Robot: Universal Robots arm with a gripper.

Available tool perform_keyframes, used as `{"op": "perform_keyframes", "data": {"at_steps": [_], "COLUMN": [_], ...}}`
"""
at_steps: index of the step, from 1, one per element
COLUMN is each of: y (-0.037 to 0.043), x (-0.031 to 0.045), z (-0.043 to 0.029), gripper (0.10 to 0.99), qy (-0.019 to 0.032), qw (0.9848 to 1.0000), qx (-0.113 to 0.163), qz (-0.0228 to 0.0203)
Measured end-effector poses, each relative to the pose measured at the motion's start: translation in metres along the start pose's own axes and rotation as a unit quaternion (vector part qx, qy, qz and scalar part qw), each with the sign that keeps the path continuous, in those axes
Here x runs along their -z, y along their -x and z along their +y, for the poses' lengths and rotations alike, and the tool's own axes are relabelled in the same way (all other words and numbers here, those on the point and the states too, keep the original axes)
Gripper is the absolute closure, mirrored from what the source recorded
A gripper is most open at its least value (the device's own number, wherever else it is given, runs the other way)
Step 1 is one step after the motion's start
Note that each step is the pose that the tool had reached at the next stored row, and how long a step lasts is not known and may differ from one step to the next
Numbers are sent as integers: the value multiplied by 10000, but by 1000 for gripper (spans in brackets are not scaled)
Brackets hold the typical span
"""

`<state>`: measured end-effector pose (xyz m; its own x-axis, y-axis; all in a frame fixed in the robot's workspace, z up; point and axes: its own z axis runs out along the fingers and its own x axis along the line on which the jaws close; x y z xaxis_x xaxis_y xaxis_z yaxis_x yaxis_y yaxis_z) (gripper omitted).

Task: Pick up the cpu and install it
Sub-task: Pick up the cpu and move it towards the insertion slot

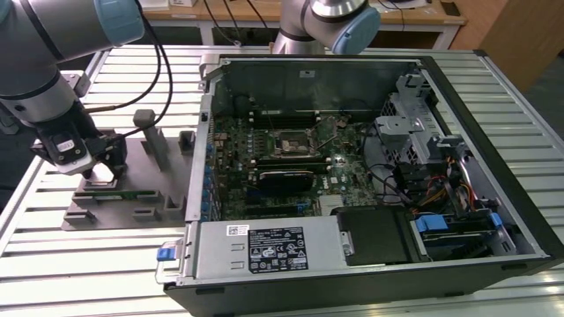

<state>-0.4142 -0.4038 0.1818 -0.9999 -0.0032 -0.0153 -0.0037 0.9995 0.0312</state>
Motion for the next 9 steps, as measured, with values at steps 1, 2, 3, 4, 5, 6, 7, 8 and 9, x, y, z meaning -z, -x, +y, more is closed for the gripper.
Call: {"op": "perform_keyframes", "data": {"at_steps": [1,2,3,4,5,6,7,8,9], "y": [0,0,0,0,0,0,0,0,0], "x": [0,0,0,-1,-2,-2,-2,-2,-3], "z": [0,0,0,0,0,0,0,0,0], "gripper": [518,518,541,541,541,541,541,541,541], "qy": [0,0,0,0,0,0,0,0,0], "qw": [10000,10000,10000,10000,10000,10000,10000,10000,10000], "qx": [0,0,0,0,0,0,0,0,0], "qz": [1,1,1,0,0,0,1,0,0]}}
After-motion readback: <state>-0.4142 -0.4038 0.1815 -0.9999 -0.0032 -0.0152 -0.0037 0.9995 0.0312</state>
